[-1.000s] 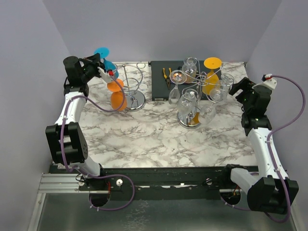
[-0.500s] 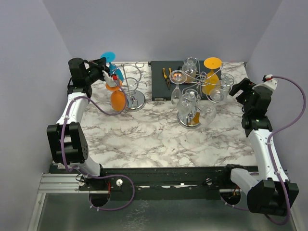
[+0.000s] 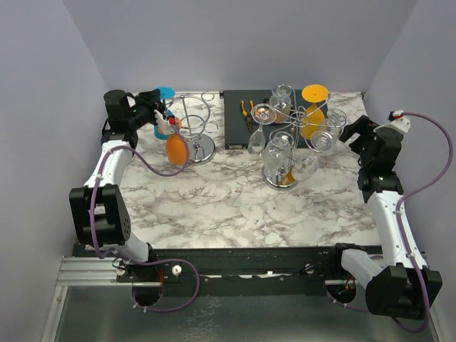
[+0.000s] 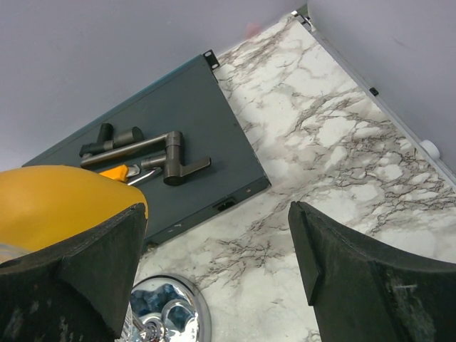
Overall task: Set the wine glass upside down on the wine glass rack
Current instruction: Turn the wine glass upside down at the wine rack.
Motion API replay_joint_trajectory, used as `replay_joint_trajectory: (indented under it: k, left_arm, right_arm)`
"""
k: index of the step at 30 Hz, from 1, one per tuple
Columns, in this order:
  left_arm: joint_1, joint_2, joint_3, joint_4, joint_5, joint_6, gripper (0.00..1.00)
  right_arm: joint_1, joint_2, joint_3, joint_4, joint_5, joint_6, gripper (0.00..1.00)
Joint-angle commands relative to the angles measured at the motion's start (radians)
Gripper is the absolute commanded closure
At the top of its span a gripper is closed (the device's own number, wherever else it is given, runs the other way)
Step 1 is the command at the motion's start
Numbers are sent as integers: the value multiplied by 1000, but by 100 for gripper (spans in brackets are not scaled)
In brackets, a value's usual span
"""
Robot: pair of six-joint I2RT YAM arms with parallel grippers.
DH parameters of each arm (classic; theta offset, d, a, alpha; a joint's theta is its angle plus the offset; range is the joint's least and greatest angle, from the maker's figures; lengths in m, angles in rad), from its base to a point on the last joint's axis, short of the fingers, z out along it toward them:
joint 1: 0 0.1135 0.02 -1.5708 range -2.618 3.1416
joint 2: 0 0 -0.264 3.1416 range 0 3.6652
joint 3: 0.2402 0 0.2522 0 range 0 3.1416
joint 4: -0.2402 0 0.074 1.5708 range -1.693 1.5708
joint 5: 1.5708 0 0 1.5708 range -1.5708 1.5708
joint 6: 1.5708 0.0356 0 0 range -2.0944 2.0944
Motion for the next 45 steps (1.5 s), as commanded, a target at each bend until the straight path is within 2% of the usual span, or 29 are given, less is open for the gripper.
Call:
replay_joint_trajectory:
  k: [1, 6, 14, 15, 17, 19, 39, 45]
  left_arm:
    - [-1, -46, -1, -38, 32, 4, 71]
    - [1, -57, 41, -122, 41, -14, 55]
    - [2, -71, 62, -178, 56, -16, 39]
    - [2, -70, 68, -187, 54, -17, 34]
    - [2, -72, 82, -212, 52, -15, 14]
    - [2, -74, 96, -234, 51, -4, 1]
    - [12, -91, 197, -300, 36, -21, 1]
    - [32, -82, 287, -301, 12, -160, 1]
  right_arm:
    - [-4, 8, 19, -4, 12, -1, 12]
    - [-4, 17, 24, -1, 9, 2, 12]
    - [-3, 20, 30, -3, 9, 3, 12]
    - [-3, 20, 31, -4, 8, 1, 12]
    - [-5, 19, 35, -6, 10, 0, 12]
    - [-4, 18, 37, -7, 12, -1, 12]
    - [-9, 26, 54, -12, 23, -6, 11]
    - [-16, 29, 54, -10, 27, -15, 7]
